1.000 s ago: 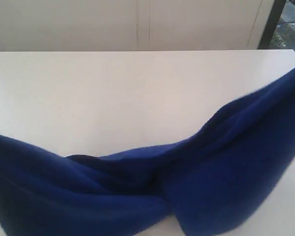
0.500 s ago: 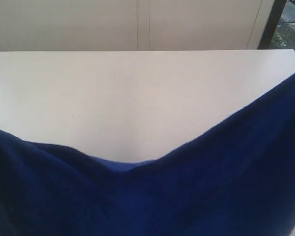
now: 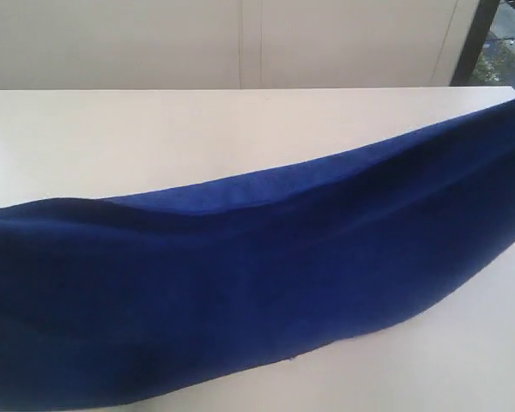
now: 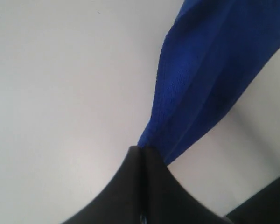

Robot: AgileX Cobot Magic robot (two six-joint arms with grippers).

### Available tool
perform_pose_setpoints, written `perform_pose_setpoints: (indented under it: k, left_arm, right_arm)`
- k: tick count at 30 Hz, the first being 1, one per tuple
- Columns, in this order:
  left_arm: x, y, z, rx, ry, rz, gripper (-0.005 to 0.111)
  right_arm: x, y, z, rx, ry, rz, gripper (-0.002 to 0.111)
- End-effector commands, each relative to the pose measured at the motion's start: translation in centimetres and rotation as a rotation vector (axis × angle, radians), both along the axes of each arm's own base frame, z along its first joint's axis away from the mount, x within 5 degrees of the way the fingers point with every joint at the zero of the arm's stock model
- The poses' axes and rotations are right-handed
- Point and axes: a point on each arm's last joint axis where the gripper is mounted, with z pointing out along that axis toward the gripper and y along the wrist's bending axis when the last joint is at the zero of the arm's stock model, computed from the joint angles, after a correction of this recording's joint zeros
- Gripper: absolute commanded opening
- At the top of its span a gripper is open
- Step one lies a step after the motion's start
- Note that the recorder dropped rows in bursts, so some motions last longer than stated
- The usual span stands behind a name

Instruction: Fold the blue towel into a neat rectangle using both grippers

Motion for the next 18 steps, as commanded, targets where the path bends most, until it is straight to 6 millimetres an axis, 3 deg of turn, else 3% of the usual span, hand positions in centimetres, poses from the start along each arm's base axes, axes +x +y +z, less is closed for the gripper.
perform_pose_setpoints:
  k: [1,6,9,13,18]
  left_arm:
    - [-4.2,0.9,0.5,-0.025,-0.01,0.011,0.0]
    - [-6.9,1.4,1.1,-0.072,-0.111,0.023,0.0]
    - [-7.3,1.5,1.6,-0.086,-0.135,0.032,0.0]
    - [-5.2,1.1,1.4,-0.081,-0.082,0.057,0.0]
    - [1.6,-0.3,-1.3,-0.036,0.06,0.087,0.0]
  right_arm:
    - [-5.8,-1.1,1.3,0.144,-0.131,0.096,0.0]
    - [-10.1,-2.4,1.7,0.213,-0.248,0.14,0.0]
    - [-10.4,-2.8,1.8,0.195,-0.268,0.124,0.0]
    - [-7.6,-2.3,1.3,0.107,-0.195,0.08,0.0]
    - [-0.7,-0.9,-2.1,-0.092,0.021,-0.033,0.0]
